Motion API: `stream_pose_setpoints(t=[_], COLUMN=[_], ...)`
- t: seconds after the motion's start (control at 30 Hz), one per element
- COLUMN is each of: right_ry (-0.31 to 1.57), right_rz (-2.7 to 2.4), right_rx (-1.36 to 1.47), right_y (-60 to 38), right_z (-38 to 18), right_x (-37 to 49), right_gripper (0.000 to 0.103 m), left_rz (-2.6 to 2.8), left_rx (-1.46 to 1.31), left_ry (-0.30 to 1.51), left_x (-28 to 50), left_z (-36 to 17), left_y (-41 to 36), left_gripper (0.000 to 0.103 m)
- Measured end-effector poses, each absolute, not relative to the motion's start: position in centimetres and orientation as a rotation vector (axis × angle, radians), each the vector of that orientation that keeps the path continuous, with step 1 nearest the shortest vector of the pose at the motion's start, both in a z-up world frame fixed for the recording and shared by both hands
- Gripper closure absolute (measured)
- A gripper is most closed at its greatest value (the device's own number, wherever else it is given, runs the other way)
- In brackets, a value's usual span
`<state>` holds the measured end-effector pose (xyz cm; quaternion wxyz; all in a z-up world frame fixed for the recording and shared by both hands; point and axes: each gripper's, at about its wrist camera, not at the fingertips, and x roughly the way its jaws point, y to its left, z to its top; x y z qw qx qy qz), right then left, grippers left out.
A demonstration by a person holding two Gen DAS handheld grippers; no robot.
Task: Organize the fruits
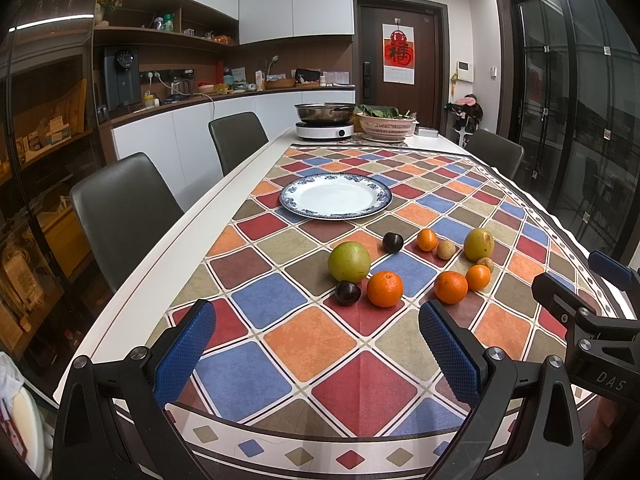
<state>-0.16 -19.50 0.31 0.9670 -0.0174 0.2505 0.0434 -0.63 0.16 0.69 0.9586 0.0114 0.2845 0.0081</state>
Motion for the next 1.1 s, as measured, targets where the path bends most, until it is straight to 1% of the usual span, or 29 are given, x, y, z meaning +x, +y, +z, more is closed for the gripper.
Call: stream_pose_setpoints(t=[0.9,1.03,1.1], right_ry=[0.530,0.575,0.595], right_rz=[0.130,0.176,0.202], right_rx=[-0.057,-0.064,-0.067], right_y=[-18.2,-17.9,-17.7], right_z=[-0.1,-0.5,-0.7], right_x=[0.4,1.5,2.1], right_gripper=[0.001,0.001,0.001], left_rz=[0.001,-0.025,-0.034], left_rx=[0.028,0.030,0.025], left_ry=[0.596,0.610,0.621], left_x=[-0.3,0.2,0.6], left_z=[0.3,-0.1,-0.3], left_y=[-0.6,-0.4,-0.1], left_gripper=[0.000,0.003,0.007])
